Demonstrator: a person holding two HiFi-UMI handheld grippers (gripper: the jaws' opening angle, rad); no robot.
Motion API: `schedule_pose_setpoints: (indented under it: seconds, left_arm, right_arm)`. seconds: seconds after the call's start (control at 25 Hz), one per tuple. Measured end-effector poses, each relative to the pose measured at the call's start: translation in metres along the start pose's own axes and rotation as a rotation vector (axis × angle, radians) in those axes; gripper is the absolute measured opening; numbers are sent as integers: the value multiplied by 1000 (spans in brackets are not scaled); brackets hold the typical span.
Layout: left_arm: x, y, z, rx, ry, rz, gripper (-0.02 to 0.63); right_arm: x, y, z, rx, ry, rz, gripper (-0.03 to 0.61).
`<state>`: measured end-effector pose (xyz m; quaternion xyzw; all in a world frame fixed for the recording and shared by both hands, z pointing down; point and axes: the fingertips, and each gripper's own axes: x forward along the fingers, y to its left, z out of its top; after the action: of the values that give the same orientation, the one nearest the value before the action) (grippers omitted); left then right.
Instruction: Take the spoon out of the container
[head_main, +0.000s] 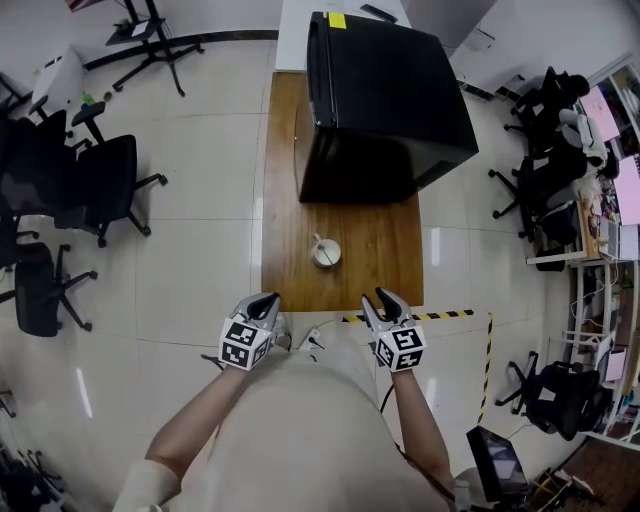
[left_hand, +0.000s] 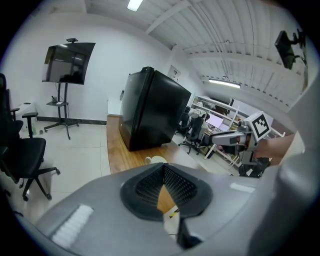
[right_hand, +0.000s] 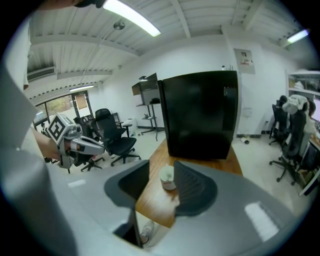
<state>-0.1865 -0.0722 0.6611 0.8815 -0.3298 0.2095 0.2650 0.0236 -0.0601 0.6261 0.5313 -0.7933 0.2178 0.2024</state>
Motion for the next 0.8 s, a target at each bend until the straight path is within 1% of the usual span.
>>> schedule_pose_setpoints:
  seconds: [0.16,0.32,0.48,0.56,0.68,0.8]
  left_arm:
    - [-3,12,-2,20,27,-22,-4]
    - [1,17,-2,26,40,-30,-5]
    - [8,18,1,23,39,-9,-5]
    - [10,15,8,20,25,4,-5]
    - [16,11,23,23,-4,26,-5]
    - [18,13,31,31,-15,55,-5]
  right_arm:
    - [12,6,7,-4,13,-10,153]
    - [27,7,6,-5,33,1,153]
    - [43,7,-1,-24,63,34,153]
    - [51,5,-5,-44,88,48,153]
    - [66,-2,-14,-96,141,63,153]
    - [84,-2,-31,-138,204,96,153]
